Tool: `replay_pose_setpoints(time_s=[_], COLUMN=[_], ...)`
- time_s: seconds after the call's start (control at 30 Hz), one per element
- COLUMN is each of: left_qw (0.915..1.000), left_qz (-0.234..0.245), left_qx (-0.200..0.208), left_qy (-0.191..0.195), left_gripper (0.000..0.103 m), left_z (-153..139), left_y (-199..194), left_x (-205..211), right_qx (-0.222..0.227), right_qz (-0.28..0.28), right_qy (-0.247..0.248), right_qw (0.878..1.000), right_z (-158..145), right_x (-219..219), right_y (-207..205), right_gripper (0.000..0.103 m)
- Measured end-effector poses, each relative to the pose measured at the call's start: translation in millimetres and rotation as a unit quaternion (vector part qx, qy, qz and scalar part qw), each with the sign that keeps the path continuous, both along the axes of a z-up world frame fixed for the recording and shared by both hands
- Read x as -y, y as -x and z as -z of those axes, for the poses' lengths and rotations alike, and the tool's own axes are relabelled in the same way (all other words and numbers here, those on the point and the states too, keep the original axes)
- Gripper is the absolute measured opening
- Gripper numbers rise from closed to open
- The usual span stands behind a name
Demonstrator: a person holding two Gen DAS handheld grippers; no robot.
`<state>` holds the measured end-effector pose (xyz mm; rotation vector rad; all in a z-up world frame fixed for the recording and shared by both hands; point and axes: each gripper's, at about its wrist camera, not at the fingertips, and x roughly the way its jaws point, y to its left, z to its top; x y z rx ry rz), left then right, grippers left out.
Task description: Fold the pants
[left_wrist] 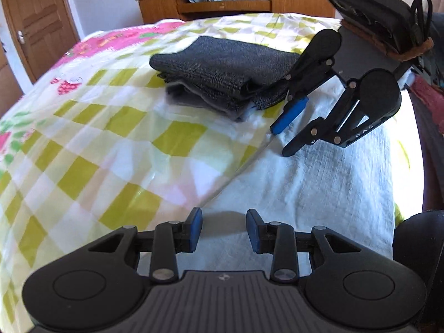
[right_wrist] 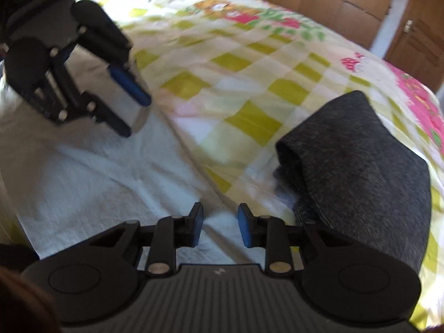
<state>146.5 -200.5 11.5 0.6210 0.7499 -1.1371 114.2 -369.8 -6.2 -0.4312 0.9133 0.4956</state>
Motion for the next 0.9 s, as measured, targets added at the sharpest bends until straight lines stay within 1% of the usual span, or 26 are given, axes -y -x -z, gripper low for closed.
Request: replay_pose_setpoints(time_s=[0.1,0.13,0.17,0.2,0.23,0.27,0.3,0.33,0.43,0.63,0.77,0.8,0.83,0.9], left_qw=[0.9998,0.9997,0.9996,0.9995,0.9994,0.9993,0.9993,0.9994,0.9993,0.9991,0.999,0.9992,0.9994,0.9995], left_qz=[0.017,0.021,0.023,0.023,0.023,0.023,0.022,0.021,0.02,0.019,-0.003,-0.01,-0.012,-0.006], left_qx=[0.002,0.003,0.004,0.006,0.01,0.014,0.016,0.016,0.025,0.036,0.044,0.04,0.033,0.029], left_qy=[-0.013,-0.015,-0.018,-0.021,-0.024,-0.026,-0.024,-0.022,-0.02,-0.014,0.002,0.002,-0.001,-0.011], left_gripper=[0.048,0.047,0.047,0.045,0.039,0.036,0.03,0.027,0.023,0.023,0.023,0.023,0.023,0.023], left_z=[5,5,6,7,8,8,7,5,3,-2,-4,-2,0,3], left_y=[-2,-1,0,-1,0,0,0,0,3,3,-5,-8,-10,-8], left_x=[3,4,4,5,6,6,6,5,3,3,2,2,1,0], right_qx=[-0.022,-0.026,-0.028,-0.028,-0.027,-0.025,-0.024,-0.021,-0.007,0.009,0.027,0.032,0.029,0.012], right_qz=[-0.018,-0.026,-0.031,-0.032,-0.031,-0.028,-0.026,-0.023,-0.015,-0.013,0.016,0.031,0.036,0.006], right_qy=[0.006,0.006,0.011,0.019,0.025,0.029,0.029,0.025,0.022,0.028,0.022,0.017,0.013,0.024], right_qw=[1.0,0.999,0.999,0.999,0.999,0.999,0.999,0.999,1.0,0.999,0.999,0.999,0.999,1.0], right_z=[3,2,1,1,1,1,1,-1,-7,-12,-18,-17,-14,-7], right_x=[-3,-5,-6,-8,-9,-11,-11,-11,-11,-12,-5,-2,-2,-10], right_y=[-4,-4,-3,-2,-2,-3,-3,-4,-3,-3,-2,-4,-4,1], right_gripper=[0.026,0.021,0.013,0.009,0.004,0.003,0.003,0.002,0.001,0.0,0.0,0.0,0.0,0.004])
